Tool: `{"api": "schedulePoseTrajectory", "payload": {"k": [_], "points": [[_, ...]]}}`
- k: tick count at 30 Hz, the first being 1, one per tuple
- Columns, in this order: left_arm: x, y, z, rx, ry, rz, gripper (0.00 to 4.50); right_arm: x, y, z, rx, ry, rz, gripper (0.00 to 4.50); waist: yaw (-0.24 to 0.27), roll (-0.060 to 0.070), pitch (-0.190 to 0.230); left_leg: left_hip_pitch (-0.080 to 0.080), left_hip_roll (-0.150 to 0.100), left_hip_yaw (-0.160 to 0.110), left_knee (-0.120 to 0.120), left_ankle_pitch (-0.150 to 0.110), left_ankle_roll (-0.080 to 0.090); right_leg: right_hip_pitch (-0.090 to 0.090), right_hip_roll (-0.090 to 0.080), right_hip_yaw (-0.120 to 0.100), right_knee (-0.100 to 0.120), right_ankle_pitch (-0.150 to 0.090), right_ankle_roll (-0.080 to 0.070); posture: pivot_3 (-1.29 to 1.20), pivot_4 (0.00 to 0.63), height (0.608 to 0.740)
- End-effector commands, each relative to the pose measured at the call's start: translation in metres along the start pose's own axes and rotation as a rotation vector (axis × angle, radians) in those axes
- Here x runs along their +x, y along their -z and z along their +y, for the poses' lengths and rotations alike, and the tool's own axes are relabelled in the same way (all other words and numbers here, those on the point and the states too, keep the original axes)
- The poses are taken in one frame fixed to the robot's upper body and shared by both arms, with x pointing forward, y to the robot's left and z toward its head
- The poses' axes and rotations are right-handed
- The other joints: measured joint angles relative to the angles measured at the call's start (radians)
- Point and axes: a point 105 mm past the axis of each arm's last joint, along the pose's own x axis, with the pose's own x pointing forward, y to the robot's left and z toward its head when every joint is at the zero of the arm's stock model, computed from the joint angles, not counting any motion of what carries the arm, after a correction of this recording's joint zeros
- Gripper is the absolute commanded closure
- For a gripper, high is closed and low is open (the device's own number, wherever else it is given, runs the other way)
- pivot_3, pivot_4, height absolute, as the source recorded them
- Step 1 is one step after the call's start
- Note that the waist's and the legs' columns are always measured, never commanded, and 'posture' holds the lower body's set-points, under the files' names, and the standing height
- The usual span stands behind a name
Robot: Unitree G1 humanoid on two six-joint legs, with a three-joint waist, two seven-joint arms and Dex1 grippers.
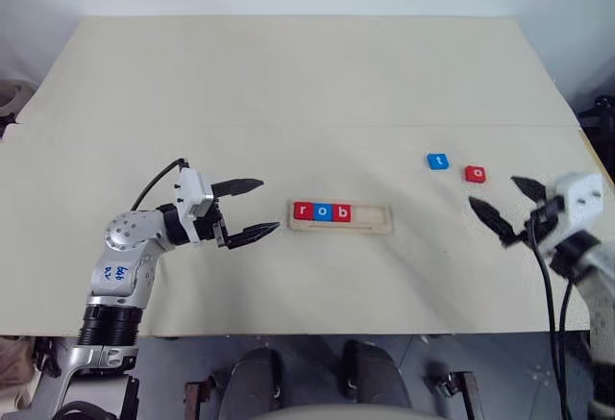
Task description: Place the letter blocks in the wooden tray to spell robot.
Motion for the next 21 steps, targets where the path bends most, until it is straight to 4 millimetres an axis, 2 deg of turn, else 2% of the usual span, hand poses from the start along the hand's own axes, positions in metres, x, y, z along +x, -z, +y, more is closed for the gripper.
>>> {"api": "schedulePoseTrajectory", "payload": {"k": [1,8,12,21], "points": [[-0.001,-0.010,-0.004,0.058,-0.004,-0.017,0.00,0.023,0.001,-0.013,0.075,0.082,0.123,0.02,0.000,0.000,0.000,0.000,0.000,0.000,0.000,0.000,0.000,0.000,0.000,0.000,0.000,0.000,0.000,0.00,0.150,0.740],[-0.005,-0.010,-0.008,0.069,-0.034,-0.017,0.00,0.055,-0.019,-0.016,0.183,0.138,0.202,0.02,0.000,0.000,0.000,-0.003,0.000,0.000,0.000,0.000,0.000,-0.001,0.000,-0.001,-0.001,0.000,0.000,0.00,0.150,0.740],[-0.006,-0.010,-0.010,0.067,-0.044,-0.017,0.00,0.057,-0.027,-0.016,0.183,0.162,0.208,0.02,0.002,0.000,0.000,-0.003,0.000,0.000,0.000,0.000,0.000,-0.002,0.000,-0.001,-0.001,0.000,0.000,0.00,0.150,0.740],[-0.005,-0.010,-0.011,0.065,-0.038,-0.015,0.00,0.054,-0.019,-0.013,0.201,0.167,0.245,0.02,0.000,0.000,0.000,-0.003,0.000,0.000,0.000,0.000,0.000,-0.002,0.000,-0.001,-0.001,0.000,0.000,0.00,0.150,0.740]]}}
